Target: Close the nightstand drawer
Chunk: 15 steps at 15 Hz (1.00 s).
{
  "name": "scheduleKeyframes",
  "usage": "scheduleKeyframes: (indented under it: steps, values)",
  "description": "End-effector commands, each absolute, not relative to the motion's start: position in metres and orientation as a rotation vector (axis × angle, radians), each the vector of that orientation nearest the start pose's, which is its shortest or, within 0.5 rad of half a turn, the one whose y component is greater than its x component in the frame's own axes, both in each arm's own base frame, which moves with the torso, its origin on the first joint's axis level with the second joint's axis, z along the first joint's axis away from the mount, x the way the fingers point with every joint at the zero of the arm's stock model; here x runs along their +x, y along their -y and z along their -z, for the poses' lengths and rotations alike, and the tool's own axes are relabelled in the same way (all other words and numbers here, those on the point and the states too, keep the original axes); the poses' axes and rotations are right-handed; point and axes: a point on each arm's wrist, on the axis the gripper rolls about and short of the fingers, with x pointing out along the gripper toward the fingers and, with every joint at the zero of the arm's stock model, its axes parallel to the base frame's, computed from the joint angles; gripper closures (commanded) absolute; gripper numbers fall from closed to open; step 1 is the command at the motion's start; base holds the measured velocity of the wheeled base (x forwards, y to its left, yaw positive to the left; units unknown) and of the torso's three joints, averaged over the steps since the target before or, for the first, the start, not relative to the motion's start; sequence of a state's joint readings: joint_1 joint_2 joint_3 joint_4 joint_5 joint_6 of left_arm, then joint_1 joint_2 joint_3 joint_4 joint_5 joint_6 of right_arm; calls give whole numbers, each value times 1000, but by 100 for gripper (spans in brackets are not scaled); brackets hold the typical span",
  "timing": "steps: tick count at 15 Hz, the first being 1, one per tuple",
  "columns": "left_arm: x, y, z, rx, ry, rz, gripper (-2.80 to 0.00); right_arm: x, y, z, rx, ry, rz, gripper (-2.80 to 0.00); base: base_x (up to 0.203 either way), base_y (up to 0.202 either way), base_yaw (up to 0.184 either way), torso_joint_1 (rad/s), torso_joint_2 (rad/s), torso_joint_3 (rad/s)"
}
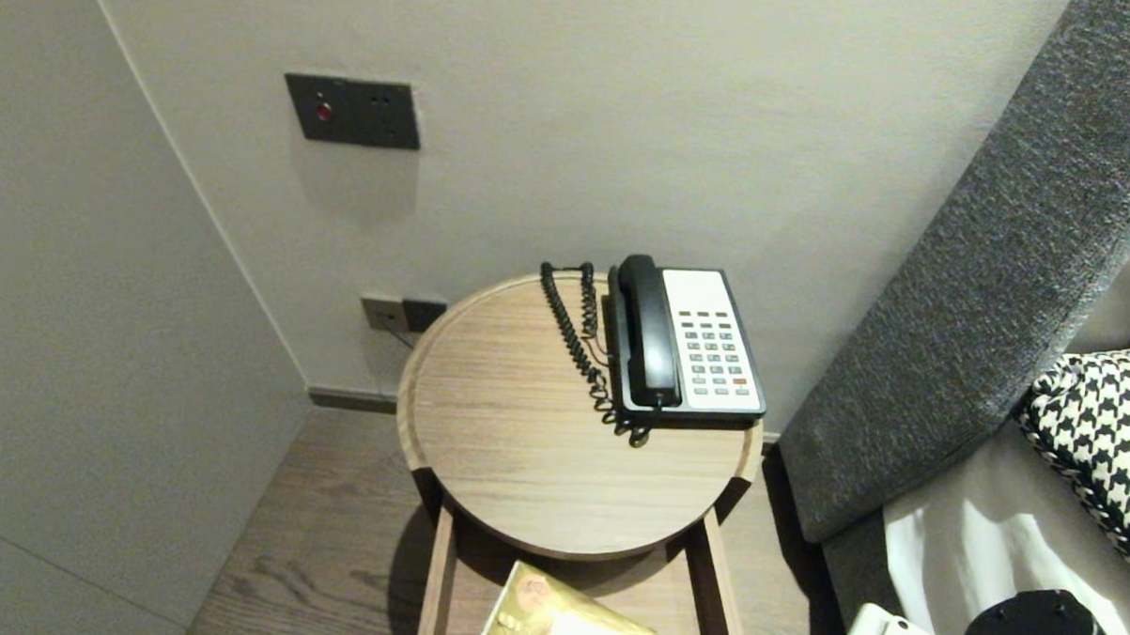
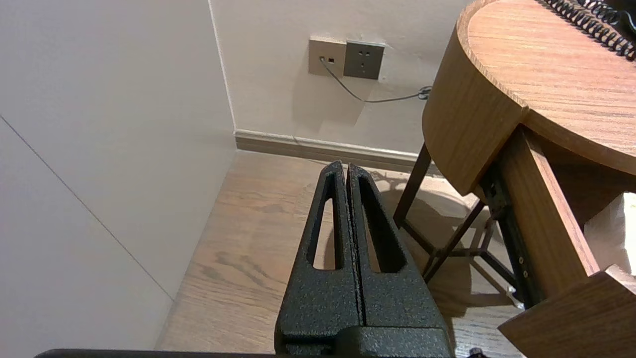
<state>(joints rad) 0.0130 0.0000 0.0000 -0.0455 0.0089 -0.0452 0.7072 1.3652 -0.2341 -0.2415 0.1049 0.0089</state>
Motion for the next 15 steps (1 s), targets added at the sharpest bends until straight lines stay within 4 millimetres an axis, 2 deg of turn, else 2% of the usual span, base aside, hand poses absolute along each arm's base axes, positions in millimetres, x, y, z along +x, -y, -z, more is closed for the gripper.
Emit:
scheduleKeyframes:
  steps: [1, 12, 15]
  values:
    - [-23, 0, -80, -46, 48, -22, 0, 118, -105, -89, -264, -879, -754, 0, 0, 0, 0, 0, 0, 0]
    - [-23, 0, -80, -46, 48, -22, 0, 155, -133, -99, -254, -851, -749, 0, 0, 0, 0, 0, 0, 0]
    - [-23, 0, -80, -46, 49, -21, 0, 170, -144, -107, -247, -815, -749, 0, 0, 0, 0, 0, 0, 0]
